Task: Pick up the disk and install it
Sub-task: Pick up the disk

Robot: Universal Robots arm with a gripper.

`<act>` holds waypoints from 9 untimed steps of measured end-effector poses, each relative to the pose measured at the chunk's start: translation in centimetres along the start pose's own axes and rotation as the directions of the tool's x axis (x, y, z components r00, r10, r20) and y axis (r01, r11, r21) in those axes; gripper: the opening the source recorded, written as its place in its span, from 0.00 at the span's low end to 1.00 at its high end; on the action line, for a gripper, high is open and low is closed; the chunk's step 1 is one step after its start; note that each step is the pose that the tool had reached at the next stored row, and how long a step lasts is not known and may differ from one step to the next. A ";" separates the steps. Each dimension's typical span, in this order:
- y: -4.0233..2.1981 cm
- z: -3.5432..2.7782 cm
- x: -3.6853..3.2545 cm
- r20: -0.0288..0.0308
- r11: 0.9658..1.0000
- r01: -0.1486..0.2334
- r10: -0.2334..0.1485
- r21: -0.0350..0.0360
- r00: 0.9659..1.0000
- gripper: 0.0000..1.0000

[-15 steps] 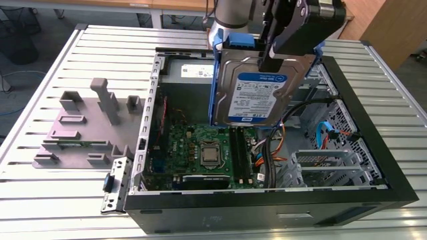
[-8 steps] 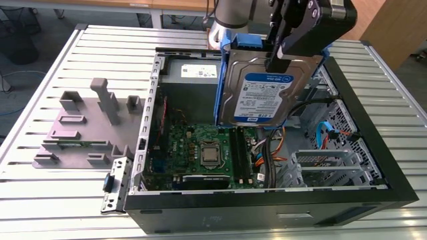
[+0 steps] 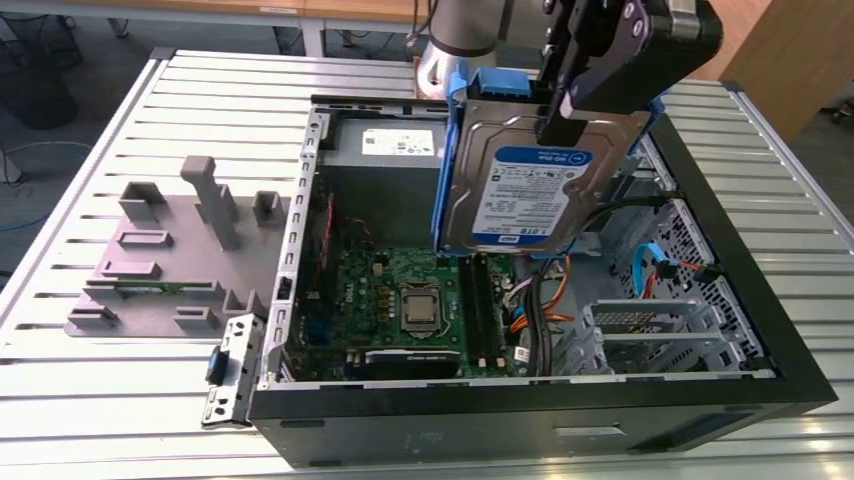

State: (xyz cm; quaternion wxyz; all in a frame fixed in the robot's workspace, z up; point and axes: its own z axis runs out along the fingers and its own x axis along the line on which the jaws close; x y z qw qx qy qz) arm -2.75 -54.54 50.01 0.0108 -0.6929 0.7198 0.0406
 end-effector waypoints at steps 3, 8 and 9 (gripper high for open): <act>-0.12 0.01 -0.01 0.000 1.000 0.000 0.000 0.000 1.000 0.35; -0.29 0.02 -0.02 0.000 1.000 0.000 0.000 0.000 1.000 0.35; -0.33 0.02 -0.02 0.000 1.000 0.000 0.000 0.000 1.000 0.35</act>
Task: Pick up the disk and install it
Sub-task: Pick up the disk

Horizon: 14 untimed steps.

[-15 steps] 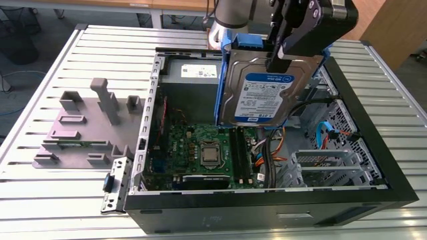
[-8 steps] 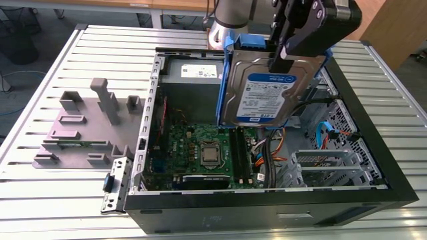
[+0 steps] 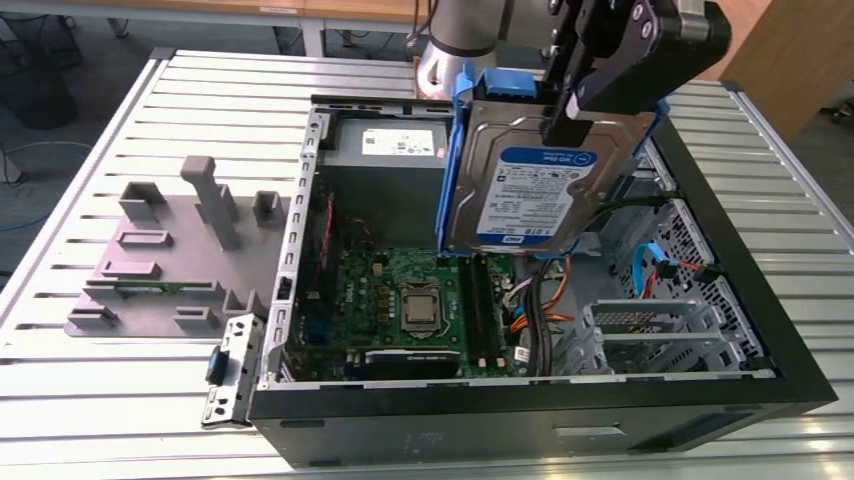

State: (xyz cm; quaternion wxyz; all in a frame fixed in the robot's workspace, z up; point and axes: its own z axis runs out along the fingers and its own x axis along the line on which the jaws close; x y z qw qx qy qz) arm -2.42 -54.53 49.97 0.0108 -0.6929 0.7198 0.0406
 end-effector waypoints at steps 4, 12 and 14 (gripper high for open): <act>-0.13 0.01 -0.01 0.000 1.000 0.000 0.000 0.000 1.000 0.35; -0.38 0.03 -0.02 0.000 1.000 0.000 0.000 0.000 1.000 0.35; -0.44 0.03 -0.02 0.000 1.000 0.000 0.000 0.000 1.000 0.35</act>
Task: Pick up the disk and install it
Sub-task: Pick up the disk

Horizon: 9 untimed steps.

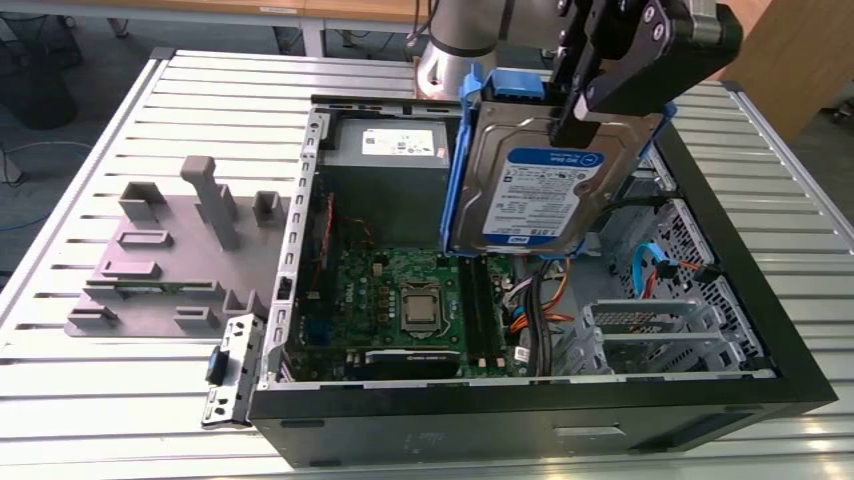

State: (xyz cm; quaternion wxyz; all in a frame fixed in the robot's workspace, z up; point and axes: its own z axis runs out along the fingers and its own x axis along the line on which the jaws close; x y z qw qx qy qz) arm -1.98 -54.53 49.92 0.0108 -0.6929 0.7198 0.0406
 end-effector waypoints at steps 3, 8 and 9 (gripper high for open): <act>-0.08 0.01 0.00 0.000 1.000 0.000 0.000 0.000 1.000 0.35; -0.20 0.02 -0.01 0.000 1.000 0.000 0.000 0.000 1.000 0.35; -0.22 0.02 -0.01 0.000 1.000 0.000 0.000 0.000 1.000 0.35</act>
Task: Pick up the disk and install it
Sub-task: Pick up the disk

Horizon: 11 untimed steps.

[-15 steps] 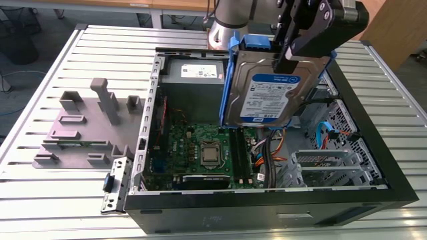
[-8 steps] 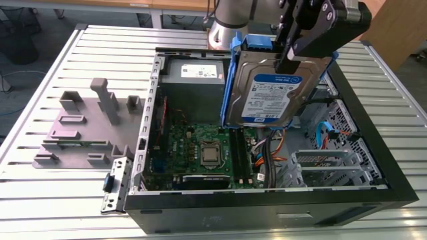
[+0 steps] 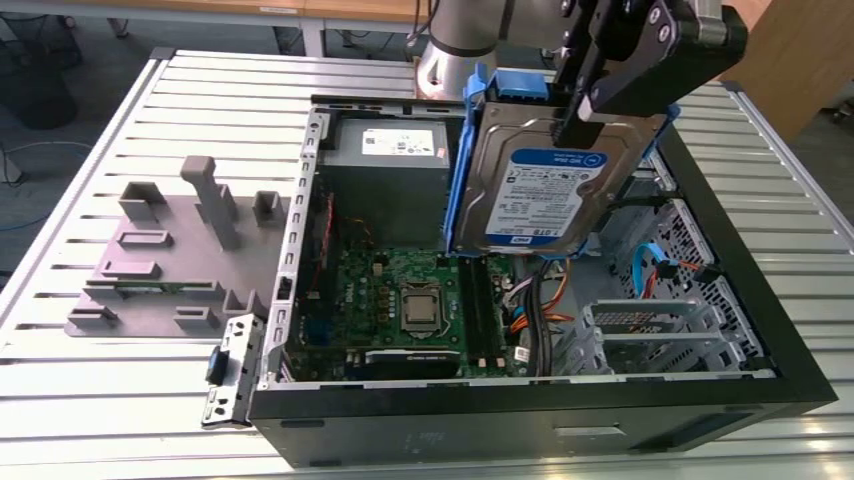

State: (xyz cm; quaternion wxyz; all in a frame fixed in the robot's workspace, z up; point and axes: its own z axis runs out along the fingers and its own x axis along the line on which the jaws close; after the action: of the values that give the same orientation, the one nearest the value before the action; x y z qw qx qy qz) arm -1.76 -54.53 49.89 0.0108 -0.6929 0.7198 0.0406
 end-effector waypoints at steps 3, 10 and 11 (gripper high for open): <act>-0.06 0.01 0.00 0.000 1.000 0.000 0.000 0.000 1.000 0.35; -0.16 0.03 0.00 0.000 1.000 0.000 0.000 0.000 1.000 0.35; -0.16 0.03 0.00 0.000 1.000 0.000 0.000 0.000 1.000 0.35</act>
State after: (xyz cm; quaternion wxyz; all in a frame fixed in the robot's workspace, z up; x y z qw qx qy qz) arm -1.60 -54.53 49.86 0.0108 -0.6929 0.7198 0.0406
